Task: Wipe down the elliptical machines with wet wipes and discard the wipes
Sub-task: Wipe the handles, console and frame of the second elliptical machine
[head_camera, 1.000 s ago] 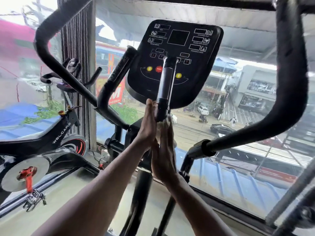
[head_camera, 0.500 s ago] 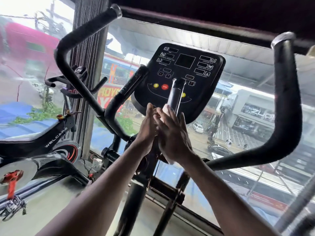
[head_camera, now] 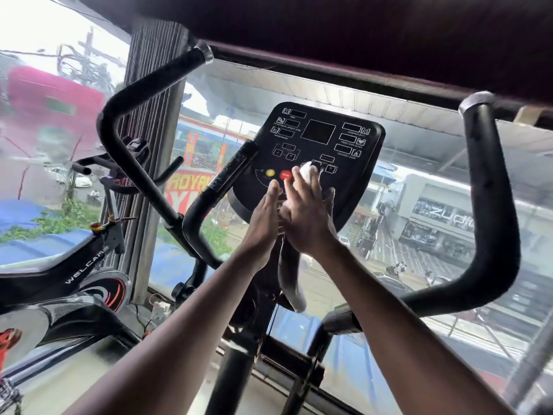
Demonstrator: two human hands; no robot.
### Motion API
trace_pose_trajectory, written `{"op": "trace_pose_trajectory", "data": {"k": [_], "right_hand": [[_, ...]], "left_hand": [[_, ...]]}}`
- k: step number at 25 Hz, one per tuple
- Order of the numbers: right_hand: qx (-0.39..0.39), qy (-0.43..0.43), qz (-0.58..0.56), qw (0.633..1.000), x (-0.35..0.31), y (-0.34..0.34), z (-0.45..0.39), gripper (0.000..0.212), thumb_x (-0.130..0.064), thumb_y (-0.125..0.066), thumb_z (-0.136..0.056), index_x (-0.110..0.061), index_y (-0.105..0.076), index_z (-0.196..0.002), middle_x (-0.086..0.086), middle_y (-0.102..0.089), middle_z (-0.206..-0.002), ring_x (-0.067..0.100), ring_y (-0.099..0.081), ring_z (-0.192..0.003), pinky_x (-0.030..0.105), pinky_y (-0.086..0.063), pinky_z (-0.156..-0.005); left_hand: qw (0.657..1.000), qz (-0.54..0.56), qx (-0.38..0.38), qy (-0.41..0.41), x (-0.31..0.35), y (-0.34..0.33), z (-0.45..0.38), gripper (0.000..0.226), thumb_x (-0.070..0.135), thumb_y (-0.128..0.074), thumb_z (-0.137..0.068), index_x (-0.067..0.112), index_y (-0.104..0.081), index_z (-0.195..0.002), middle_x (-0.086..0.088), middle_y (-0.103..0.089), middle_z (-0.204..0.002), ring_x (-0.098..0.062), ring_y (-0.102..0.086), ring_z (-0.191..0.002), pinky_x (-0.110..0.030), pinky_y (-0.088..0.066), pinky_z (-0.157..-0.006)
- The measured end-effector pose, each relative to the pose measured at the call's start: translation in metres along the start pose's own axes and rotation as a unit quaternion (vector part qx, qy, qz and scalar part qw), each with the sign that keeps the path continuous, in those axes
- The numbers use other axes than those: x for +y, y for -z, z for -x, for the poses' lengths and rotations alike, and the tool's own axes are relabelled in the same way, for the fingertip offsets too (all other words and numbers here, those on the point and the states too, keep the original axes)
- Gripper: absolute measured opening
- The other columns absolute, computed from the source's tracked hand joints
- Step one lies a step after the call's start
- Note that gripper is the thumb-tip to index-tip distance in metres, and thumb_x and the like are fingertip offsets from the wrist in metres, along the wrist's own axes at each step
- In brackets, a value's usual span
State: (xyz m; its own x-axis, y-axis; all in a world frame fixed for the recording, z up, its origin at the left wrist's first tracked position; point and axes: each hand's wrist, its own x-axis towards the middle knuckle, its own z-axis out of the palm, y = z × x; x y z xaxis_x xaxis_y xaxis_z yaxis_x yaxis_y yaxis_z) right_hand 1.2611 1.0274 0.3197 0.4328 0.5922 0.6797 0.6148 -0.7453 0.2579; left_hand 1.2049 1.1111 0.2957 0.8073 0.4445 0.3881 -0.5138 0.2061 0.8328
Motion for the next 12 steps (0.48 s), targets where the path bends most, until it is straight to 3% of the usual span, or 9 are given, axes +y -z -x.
{"op": "trace_pose_trajectory", "data": {"k": [2,3,6,7,10,12], "right_hand": [[0.002,0.092,0.023,0.996,-0.006,-0.007,0.014,0.059,-0.039,-0.021,-0.096,-0.018,-0.03,-0.15,-0.004,-0.021,-0.16,0.021,0.009,-0.15,0.061,-0.002,-0.117],[0.013,0.093,-0.005,0.996,-0.002,-0.004,0.017,0.058,-0.035,-0.025,-0.095,-0.018,-0.03,-0.15,-0.004,-0.024,-0.159,0.019,0.006,-0.15,0.061,-0.004,-0.117],[0.038,-0.035,-0.129,0.99,0.009,0.011,-0.005,0.062,-0.019,-0.037,-0.095,-0.018,-0.019,-0.154,-0.003,-0.013,-0.162,0.016,0.006,-0.15,0.058,-0.002,-0.118],[0.035,-0.037,-0.114,0.992,0.008,0.011,-0.008,0.058,-0.022,-0.034,-0.097,-0.017,-0.019,-0.153,-0.002,-0.011,-0.162,0.017,0.008,-0.149,0.058,-0.002,-0.118],[0.013,0.092,-0.024,0.995,0.008,0.004,0.0,0.057,-0.036,-0.018,-0.097,-0.016,-0.038,-0.146,-0.001,-0.02,-0.16,0.018,0.008,-0.15,0.056,0.003,-0.118],[0.012,0.052,-0.063,0.997,0.014,0.009,-0.004,0.058,-0.033,-0.023,-0.094,-0.018,-0.035,-0.148,-0.004,-0.016,-0.161,0.016,0.008,-0.149,0.06,-0.001,-0.117]], "left_hand": [[1.0,0.012,0.001,-0.003,0.003,0.005,-0.005,0.059,0.06,-0.033,-0.097,0.019,-0.055,-0.133,-0.001,-0.065,-0.125,-0.012,-0.063,-0.107,-0.021,-0.048,-0.071],[1.0,0.007,-0.008,-0.002,0.002,0.008,-0.007,0.057,0.06,-0.032,-0.097,0.02,-0.058,-0.127,-0.003,-0.065,-0.122,-0.015,-0.063,-0.107,-0.024,-0.049,-0.073],[1.0,-0.006,-0.008,0.001,0.004,0.008,-0.008,0.039,0.058,-0.03,-0.098,0.031,-0.058,-0.099,0.0,-0.065,-0.106,-0.018,-0.063,-0.095,-0.037,-0.05,-0.084],[1.0,-0.007,-0.01,0.001,0.005,0.007,-0.009,0.038,0.058,-0.03,-0.098,0.031,-0.057,-0.098,0.002,-0.065,-0.104,-0.016,-0.063,-0.093,-0.036,-0.05,-0.084],[0.999,0.005,-0.037,-0.014,0.009,0.007,-0.012,0.042,0.055,-0.03,-0.099,0.029,-0.059,-0.113,0.008,-0.068,-0.101,-0.008,-0.066,-0.09,-0.025,-0.051,-0.073],[0.999,0.01,-0.032,-0.013,0.008,0.007,-0.016,0.036,0.053,-0.034,-0.099,0.029,-0.06,-0.108,0.007,-0.067,-0.1,-0.009,-0.065,-0.089,-0.026,-0.051,-0.075]]}}
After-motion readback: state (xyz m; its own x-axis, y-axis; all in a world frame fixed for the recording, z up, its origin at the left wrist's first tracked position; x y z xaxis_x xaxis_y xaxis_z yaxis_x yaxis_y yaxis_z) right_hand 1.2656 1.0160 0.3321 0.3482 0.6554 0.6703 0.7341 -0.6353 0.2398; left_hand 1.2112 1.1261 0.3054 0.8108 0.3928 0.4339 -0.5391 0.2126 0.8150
